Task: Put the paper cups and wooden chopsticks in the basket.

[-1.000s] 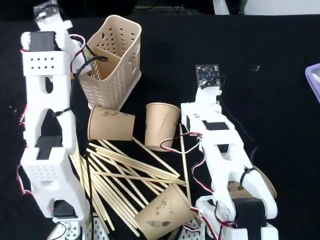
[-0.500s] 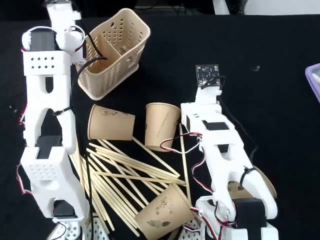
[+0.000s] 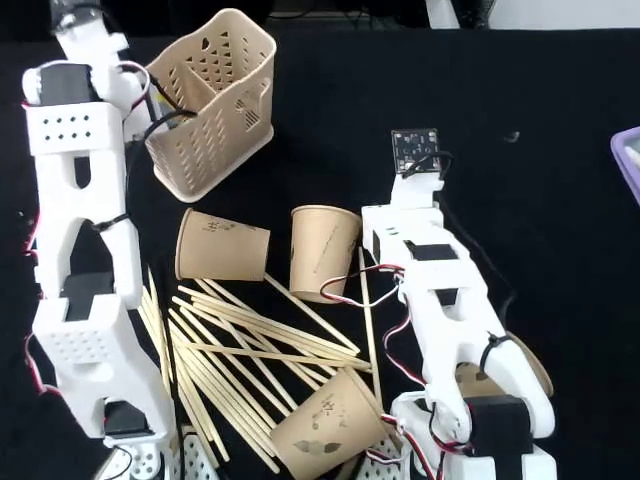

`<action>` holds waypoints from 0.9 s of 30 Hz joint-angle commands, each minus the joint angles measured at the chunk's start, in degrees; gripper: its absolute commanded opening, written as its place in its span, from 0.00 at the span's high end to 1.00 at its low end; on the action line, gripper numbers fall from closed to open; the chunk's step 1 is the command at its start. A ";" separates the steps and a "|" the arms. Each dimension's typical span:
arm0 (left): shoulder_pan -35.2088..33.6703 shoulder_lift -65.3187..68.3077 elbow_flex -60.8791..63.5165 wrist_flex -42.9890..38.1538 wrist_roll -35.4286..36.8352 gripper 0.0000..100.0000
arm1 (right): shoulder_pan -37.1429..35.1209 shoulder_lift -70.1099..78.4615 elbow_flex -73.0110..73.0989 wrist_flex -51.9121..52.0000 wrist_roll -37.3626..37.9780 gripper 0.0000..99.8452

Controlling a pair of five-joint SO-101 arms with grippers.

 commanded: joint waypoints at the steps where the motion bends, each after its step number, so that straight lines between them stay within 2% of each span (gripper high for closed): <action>1: -0.04 -0.79 1.36 0.26 1.58 0.87 | -0.53 -0.22 -0.31 -1.05 0.62 0.78; 3: -0.13 -0.88 1.19 -0.09 1.14 0.98 | -0.53 -0.22 -0.31 -1.05 0.62 0.78; 5: -0.13 -0.88 0.22 0.35 -0.09 0.95 | -0.53 -0.22 -0.31 -1.05 0.62 0.78; 7: -0.13 -1.23 -1.01 0.26 -3.52 0.97 | -0.53 -0.22 -0.31 -1.05 0.62 0.78; 11: 1.19 -1.32 -2.24 0.62 -11.34 0.97 | -0.53 -0.22 -0.31 -1.05 0.62 0.78; 16: 4.00 -0.97 -2.59 5.19 -16.88 0.97 | -0.53 -0.22 -0.31 -0.97 0.62 0.78; 27: 4.79 -3.78 -2.95 7.82 -17.49 0.97 | -0.53 -0.22 -0.48 -0.79 0.62 0.78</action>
